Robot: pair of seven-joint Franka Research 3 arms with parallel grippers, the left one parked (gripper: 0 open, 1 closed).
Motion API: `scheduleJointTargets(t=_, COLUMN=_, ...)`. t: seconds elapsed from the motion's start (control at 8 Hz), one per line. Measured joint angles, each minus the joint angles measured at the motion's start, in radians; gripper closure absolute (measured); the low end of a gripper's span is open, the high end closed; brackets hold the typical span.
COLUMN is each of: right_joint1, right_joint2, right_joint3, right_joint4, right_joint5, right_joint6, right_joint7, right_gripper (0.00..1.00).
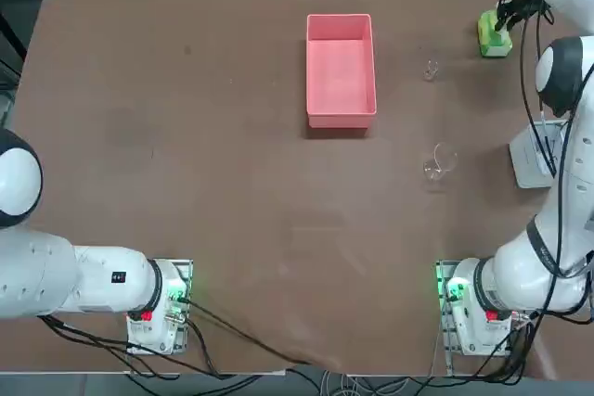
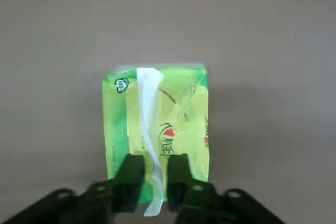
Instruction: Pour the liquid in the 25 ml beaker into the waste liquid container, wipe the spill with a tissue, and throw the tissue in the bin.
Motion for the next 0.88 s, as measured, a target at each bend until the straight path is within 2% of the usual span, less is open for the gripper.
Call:
scheduleJointTargets(t=0.12, right_joint1=0.0, right_joint2=0.0, right_joint3=0.0, right_joint4=0.001, right_joint5=0.0, right_joint6=0.0, right_joint7=0.0, right_gripper=0.98)
scheduleJointTargets(t=0.88, right_joint1=0.001, right_joint2=-0.002, right_joint3=0.0, right_joint4=0.014, right_joint5=0.0, right_joint6=-0.007, right_joint7=0.0, right_gripper=0.99)
